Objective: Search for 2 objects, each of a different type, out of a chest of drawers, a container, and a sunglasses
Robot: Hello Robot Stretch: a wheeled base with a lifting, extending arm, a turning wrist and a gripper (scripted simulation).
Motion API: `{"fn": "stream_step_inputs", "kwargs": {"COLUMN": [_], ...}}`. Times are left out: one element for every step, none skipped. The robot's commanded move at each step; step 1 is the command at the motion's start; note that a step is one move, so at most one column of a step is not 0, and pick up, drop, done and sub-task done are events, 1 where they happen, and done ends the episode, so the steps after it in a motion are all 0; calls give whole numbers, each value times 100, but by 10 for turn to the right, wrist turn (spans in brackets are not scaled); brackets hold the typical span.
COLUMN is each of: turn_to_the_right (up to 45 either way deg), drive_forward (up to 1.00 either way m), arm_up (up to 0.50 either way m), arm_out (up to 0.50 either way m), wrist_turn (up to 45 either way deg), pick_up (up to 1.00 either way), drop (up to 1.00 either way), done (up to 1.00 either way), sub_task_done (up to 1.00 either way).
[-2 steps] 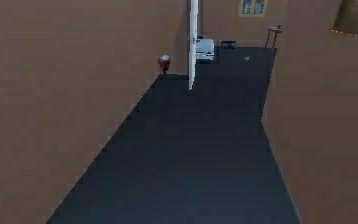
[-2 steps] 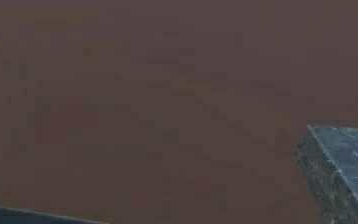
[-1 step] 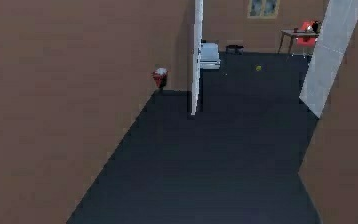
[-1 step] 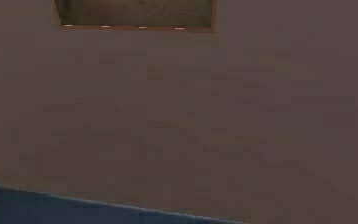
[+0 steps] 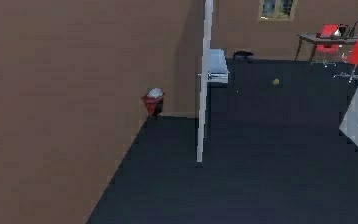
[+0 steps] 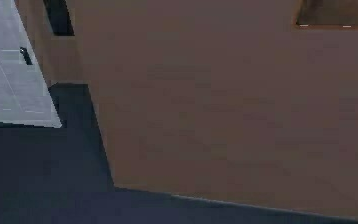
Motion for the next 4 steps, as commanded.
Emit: {"fn": "stream_step_inputs", "kwargs": {"turn_to_the_right": [0,90,0,-210], "drive_forward": [100,0,10,0], "arm_up": [0,0,0,0], "arm_out": [0,0,0,0], "wrist_turn": [0,0,0,0], "pick_up": [0,0,0,0], "drop": [0,0,0,0], "done": [0,0,0,0], "sub_task_done": [0,0,0,0]}}
